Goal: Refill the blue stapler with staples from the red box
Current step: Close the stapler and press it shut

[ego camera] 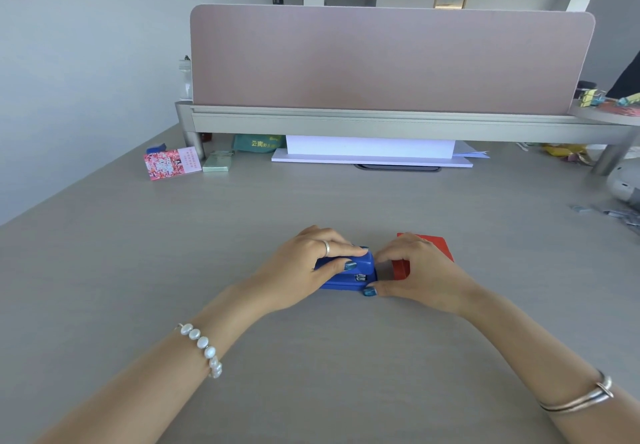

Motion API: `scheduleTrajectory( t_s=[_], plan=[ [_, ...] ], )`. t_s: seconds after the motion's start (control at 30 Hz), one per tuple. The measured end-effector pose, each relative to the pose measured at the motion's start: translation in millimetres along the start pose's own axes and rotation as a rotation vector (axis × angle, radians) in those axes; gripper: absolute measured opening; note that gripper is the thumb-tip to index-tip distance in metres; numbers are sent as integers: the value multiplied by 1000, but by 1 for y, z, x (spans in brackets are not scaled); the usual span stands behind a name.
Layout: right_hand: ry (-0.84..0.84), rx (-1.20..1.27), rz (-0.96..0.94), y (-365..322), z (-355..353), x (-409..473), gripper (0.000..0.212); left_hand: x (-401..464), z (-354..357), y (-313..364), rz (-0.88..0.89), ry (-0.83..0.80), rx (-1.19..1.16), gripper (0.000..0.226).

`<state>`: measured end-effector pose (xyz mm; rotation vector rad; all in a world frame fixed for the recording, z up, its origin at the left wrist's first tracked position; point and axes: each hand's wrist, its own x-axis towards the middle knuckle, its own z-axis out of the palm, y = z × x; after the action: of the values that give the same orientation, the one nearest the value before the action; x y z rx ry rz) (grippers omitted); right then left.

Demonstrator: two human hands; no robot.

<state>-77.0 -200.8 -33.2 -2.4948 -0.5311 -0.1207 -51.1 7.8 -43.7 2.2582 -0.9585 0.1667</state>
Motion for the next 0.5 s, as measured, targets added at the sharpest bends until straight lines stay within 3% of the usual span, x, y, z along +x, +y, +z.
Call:
scheduleTrajectory(
  t_s=[0.33,0.5],
  plan=[
    [51,90,52,-1,-12,-2,47,-4,0,0,32,106,-7,33],
    [141,-48,108,11,-30,-13,64,-5,2,-2,54,129,7,33]
  ],
)
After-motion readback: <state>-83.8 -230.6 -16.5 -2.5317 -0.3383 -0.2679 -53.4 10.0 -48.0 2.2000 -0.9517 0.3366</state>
